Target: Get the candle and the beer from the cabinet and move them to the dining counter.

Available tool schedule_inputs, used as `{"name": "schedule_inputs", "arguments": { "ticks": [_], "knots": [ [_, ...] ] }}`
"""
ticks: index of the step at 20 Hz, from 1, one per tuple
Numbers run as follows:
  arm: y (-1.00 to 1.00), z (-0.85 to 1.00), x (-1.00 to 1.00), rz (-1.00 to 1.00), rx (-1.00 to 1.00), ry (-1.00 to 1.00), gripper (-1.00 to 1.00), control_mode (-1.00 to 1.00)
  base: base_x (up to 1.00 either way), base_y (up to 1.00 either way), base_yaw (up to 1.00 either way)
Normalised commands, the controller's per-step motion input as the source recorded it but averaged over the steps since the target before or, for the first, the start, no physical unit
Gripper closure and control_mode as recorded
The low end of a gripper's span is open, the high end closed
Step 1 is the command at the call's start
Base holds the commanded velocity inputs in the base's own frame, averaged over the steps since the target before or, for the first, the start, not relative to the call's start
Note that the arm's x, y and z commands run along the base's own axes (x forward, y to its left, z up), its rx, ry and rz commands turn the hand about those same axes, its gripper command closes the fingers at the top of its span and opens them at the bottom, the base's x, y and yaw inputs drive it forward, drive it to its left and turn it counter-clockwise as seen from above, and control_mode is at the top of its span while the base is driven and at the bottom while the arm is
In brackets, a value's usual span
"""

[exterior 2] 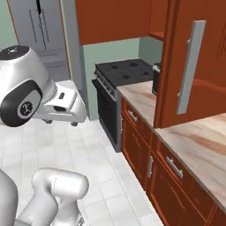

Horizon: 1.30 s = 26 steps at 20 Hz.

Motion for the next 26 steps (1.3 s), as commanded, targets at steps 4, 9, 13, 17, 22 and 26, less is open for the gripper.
{"name": "schedule_inputs", "arguments": {
  "ticks": [4,9,13,17,22,26],
  "knots": [
    [0.00,0.00,0.00,0.00,0.00,0.00,-1.00,1.00,0.98,0.11,-0.41],
    [0.00,0.00,0.00,0.00,0.00,0.00,-1.00,1.00,0.97,0.38,-0.45],
    [0.00,0.00,0.00,0.00,0.00,0.00,-1.00,1.00,0.79,0.55,-0.40],
    [0.00,0.00,0.00,0.00,0.00,0.00,-1.00,1.00,0.58,0.57,-0.40],
    [0.00,0.00,0.00,0.00,0.00,0.00,-1.00,1.00,0.23,0.18,-0.35],
    [0.00,0.00,0.00,0.00,0.00,0.00,-1.00,1.00,0.01,0.00,-0.34]
  ]
}}
